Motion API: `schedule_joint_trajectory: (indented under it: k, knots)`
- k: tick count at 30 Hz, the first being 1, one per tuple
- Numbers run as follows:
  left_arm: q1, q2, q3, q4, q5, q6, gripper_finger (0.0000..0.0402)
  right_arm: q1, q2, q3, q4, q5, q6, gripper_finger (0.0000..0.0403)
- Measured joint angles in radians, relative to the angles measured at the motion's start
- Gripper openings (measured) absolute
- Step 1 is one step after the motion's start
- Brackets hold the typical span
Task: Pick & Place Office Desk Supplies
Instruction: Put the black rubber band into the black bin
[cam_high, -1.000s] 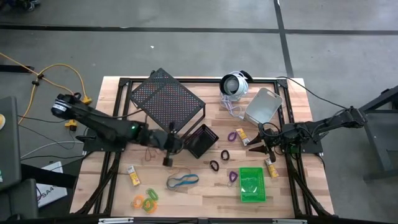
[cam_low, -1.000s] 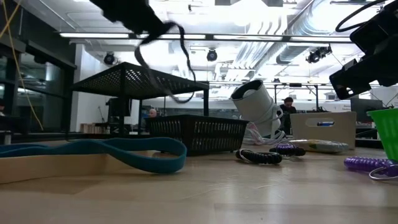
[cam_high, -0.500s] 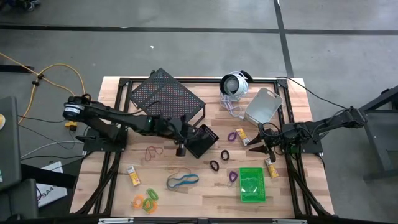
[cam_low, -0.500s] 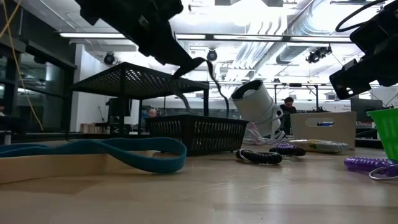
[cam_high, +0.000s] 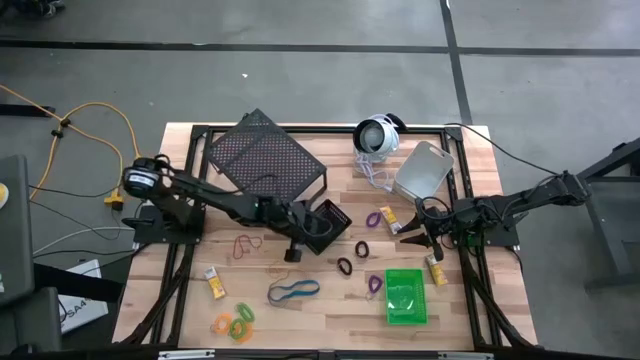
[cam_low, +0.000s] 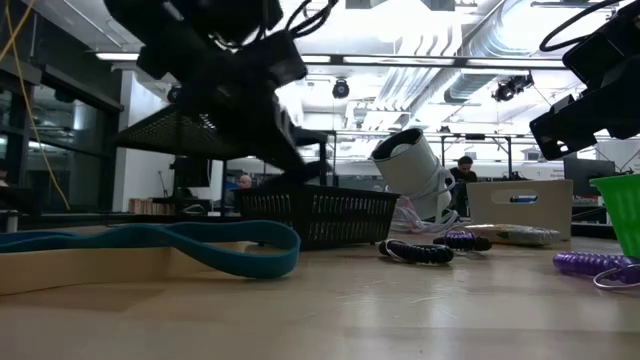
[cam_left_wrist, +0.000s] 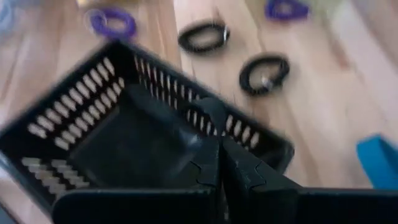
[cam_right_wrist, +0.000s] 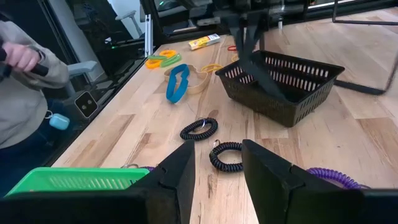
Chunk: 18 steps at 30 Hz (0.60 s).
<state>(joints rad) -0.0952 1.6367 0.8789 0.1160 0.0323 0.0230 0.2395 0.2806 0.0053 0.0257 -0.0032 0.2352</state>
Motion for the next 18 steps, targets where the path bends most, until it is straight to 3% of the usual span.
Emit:
schedule_joint_trajectory:
  k: [18]
  knots:
    - [0.001, 0.021, 0.004, 0.013, 0.006, -0.031, 0.0001, 0.000, 0.000, 0.000, 0.000, 0.000, 0.000, 0.0120]
